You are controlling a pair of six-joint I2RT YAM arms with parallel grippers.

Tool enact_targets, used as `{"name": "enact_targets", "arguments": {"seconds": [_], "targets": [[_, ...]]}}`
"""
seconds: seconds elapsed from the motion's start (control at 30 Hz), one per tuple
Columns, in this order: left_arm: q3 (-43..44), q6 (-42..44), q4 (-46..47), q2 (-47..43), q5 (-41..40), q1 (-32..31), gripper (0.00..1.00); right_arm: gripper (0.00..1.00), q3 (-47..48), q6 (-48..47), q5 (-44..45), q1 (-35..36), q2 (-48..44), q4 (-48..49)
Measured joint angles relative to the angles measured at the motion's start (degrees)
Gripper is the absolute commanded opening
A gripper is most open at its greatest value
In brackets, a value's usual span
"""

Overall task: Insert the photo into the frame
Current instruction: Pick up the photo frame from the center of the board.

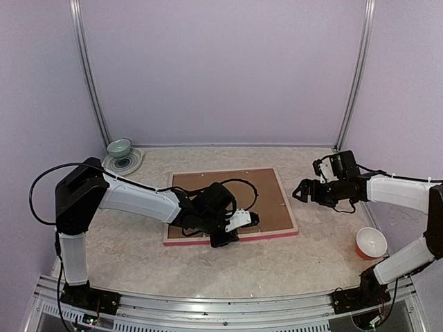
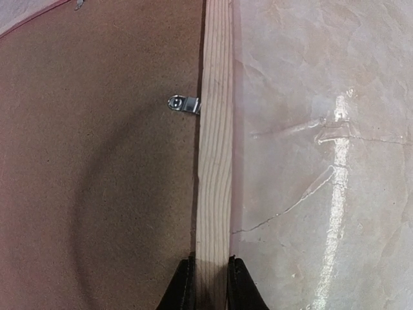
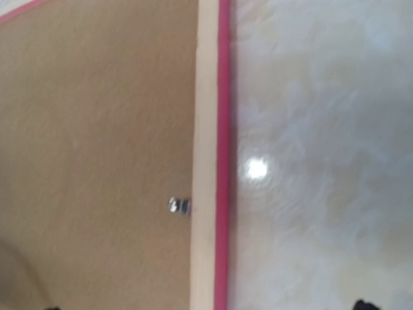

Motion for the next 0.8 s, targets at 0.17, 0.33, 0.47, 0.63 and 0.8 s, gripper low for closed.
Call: {"name": "enact_targets", "arguments": {"seconds": [0.17, 0.33, 0.47, 0.63, 0.8], "targets": [[0.3, -0.2, -0.5, -0.5, 0.0, 0.1, 0.0, 0.97, -2.2, 2.1, -5.3, -1.5, 0.4, 0.5], [0.4, -0.5, -0.8, -1.6, -0.1, 0.1, 0.0, 0.94, -4.8, 4.4, -11.0, -2.9, 1.0, 1.9], [0.4, -1.2, -0.9, -2.5, -0.1, 0.1, 0.0, 0.93, -6.9, 6.3, -15.4, -3.4, 1.9, 3.8], [0.4, -1.7, -1.1, -3.9, -0.1, 0.1, 0.0, 0.92, -9.9, 9.0, -20.6, -3.5, 3.4, 7.5], [0.4, -2.3, -1.2, -4.9, -0.1, 0.2, 0.0, 0.91, -12.9, 11.9, -25.1, -3.6, 4.6, 11.7]]}}
